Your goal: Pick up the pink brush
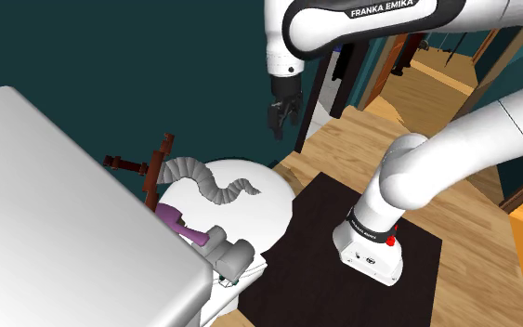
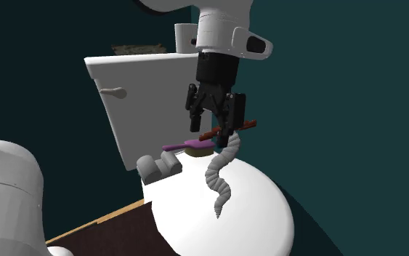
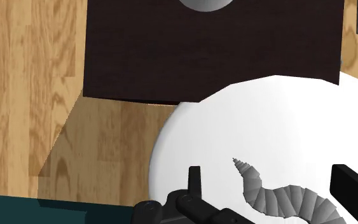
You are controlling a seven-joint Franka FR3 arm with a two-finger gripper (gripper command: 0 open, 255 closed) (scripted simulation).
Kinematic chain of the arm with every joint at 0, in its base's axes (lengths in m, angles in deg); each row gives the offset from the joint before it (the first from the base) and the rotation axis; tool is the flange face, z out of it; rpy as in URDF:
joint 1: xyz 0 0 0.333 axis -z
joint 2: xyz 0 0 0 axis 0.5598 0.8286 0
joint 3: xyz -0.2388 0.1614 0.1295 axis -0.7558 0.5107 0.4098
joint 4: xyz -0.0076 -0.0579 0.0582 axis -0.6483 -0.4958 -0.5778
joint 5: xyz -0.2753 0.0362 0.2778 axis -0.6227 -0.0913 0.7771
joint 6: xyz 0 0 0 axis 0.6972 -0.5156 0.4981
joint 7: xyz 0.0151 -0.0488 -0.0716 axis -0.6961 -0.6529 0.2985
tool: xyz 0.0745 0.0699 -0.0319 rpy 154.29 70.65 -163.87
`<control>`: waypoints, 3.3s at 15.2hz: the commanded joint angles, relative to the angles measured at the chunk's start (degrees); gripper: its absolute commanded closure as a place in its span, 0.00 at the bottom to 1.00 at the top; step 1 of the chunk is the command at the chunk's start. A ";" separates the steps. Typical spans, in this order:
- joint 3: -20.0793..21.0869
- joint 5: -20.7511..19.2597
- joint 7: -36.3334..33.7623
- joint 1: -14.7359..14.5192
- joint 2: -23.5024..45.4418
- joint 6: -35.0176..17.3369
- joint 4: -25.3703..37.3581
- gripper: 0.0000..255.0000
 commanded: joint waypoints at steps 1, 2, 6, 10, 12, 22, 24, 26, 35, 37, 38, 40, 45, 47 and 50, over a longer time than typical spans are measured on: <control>1.94 1.07 -2.10 -1.01 2.68 -2.36 0.17 0.00; 2.89 1.50 -3.13 -1.49 4.26 -3.53 0.48 0.00; 6.60 2.65 -7.31 -3.21 11.10 -8.04 2.41 0.00; 10.07 2.66 -11.67 -4.63 18.70 -12.11 5.46 0.00; 11.62 2.18 -13.98 -5.34 22.74 -13.91 7.40 0.00; 16.28 -4.48 -26.08 -10.40 44.52 -19.37 21.15 0.00; 16.47 -6.20 -28.28 -11.95 49.02 -19.64 24.73 0.00; 16.40 -7.84 -30.26 -13.71 53.50 -19.62 28.60 0.00; 15.20 -11.15 -33.23 -16.96 62.76 -22.51 34.01 0.00; 14.97 -11.49 -33.41 -17.13 63.62 -23.36 33.98 0.00; 14.97 -11.50 -33.41 -17.13 63.63 -23.36 33.99 0.00; 14.96 -11.53 -33.48 -17.21 63.77 -23.29 34.19 1.00; 14.96 -11.53 -33.49 -17.22 63.79 -23.30 34.20 1.00; 14.96 -11.52 -33.48 -17.21 63.77 -23.31 34.16 1.00; 15.27 -11.06 -33.19 -16.91 62.52 -22.28 34.01 1.00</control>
